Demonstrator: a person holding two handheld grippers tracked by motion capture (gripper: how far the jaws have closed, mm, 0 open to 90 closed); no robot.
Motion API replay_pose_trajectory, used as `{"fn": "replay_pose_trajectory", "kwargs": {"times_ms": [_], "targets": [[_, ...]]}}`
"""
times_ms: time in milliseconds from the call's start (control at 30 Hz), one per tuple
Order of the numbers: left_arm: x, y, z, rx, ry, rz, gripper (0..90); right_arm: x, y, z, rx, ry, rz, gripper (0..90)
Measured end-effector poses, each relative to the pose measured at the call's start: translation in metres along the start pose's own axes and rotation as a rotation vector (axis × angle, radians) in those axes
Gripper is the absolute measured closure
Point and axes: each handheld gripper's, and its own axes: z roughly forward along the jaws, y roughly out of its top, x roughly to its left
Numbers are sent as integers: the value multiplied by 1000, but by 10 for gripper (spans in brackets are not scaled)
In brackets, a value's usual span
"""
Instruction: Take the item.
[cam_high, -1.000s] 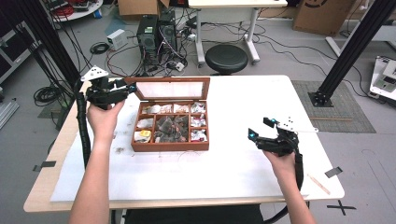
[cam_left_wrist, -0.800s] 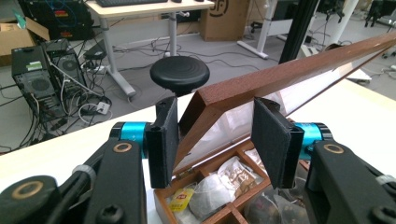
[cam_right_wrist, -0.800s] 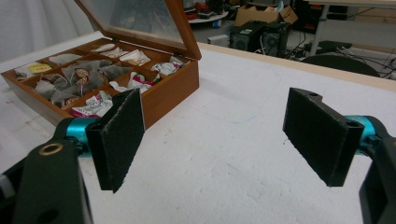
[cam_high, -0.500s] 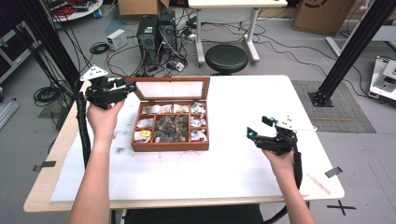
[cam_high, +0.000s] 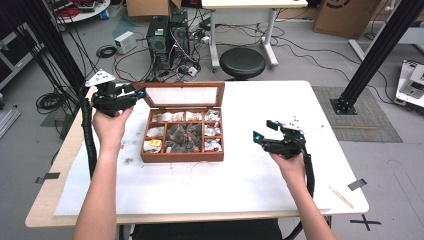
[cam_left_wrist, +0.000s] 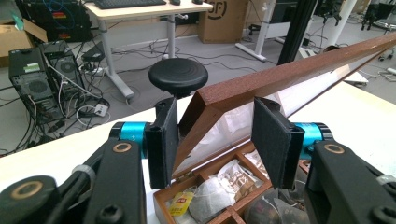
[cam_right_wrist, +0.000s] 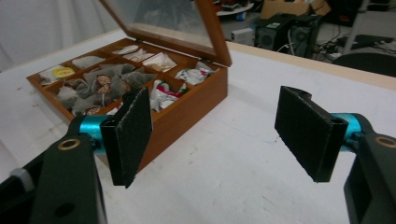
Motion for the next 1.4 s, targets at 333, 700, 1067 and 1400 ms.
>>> {"fn": "replay_pose_trajectory", "kwargs": {"times_ms": [333,700,1067,1400], "targets": [[0,0,0,-2,-3,-2,511,17,12,45,63,67,-35,337],[1,-1,1,-1,-4,-1,505,42,23,84,120,154,-70,431],[2,0,2,0,-8,-1,500,72,35,122,185,225,-90,486],[2,0,2,-1,-14,-4,499,86,49,154,242,227,-90,579]]}}
